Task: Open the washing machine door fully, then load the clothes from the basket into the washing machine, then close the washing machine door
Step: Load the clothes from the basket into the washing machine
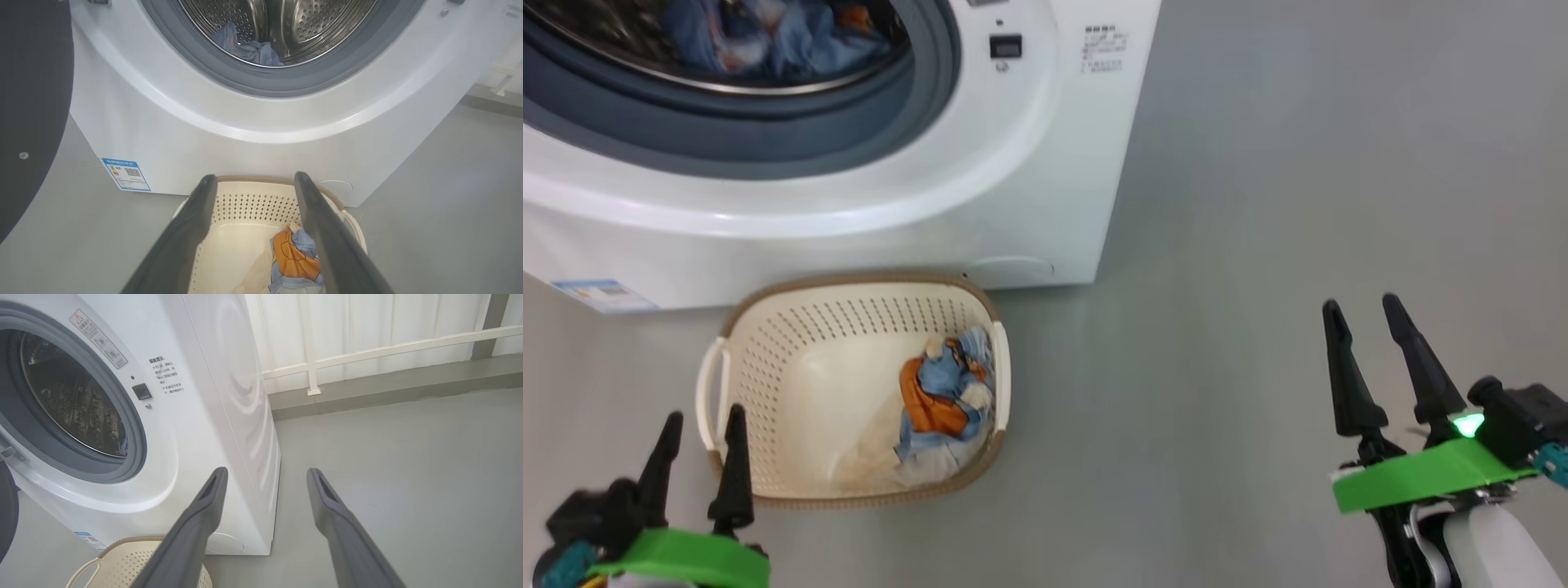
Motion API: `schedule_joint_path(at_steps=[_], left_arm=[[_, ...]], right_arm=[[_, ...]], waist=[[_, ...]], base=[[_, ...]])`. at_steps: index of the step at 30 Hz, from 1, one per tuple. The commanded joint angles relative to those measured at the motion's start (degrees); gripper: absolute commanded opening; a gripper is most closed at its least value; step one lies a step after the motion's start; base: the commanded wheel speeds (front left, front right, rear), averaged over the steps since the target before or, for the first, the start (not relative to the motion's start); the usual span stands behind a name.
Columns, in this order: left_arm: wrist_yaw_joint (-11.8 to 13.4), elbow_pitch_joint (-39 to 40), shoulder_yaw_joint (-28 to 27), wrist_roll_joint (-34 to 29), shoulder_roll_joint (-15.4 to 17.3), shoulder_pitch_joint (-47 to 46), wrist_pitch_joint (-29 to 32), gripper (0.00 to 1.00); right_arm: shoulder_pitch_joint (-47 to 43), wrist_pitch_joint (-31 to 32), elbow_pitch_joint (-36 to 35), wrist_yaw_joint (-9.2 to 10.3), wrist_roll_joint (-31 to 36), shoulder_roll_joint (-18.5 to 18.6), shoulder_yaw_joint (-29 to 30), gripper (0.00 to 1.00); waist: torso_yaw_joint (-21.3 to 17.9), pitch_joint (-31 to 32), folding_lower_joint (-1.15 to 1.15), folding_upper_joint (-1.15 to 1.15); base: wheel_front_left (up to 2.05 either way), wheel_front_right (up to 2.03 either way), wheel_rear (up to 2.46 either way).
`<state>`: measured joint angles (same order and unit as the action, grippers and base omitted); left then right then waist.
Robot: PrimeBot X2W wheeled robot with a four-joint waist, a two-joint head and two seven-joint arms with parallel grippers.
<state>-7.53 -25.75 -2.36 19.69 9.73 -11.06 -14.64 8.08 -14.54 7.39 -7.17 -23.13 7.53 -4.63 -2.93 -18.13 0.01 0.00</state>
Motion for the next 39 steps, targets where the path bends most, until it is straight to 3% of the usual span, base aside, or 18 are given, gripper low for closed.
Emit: schedule_joint_path(at_steps=[1,16,29,39], left_arm=[[0.04,-0.21,-1.16,0.76,2.05,-2.12,-0.36,1.0],[0.04,-12.74,8.62,4.12,7.63,-14.55,-0.36,1.0],[0.04,-25.43,26.41,8.56,14.51,-28.63,-0.36,1.0],[0.04,-30.57,39.86,15.46,19.33,-36.17,-0.32,1.0]], right_arm=[[1.59,-0.46,-1.57,-0.32,0.65,0.13,-1.34,1.0],[10.12,-0.46,-2.6,-0.32,1.52,-3.39,-3.72,1.0],[13.94,-0.46,-3.4,-0.32,0.22,-4.62,-5.72,1.0],[14.58,-0.46,-4.36,-0.32,-3.22,-4.64,-7.65,1.0]], waist=[[-1.42,-4.31,-0.01,0.0],[-6.12,-18.14,-0.01,0.0],[-10.42,-26.73,-0.01,0.0],[-13.93,-30.32,-0.01,0.0]], base=[[0.0,0.0,0.0],[0.0,0.0,0.0],[0.0,0.0,0.0],[0.0,0.0,0.0]])
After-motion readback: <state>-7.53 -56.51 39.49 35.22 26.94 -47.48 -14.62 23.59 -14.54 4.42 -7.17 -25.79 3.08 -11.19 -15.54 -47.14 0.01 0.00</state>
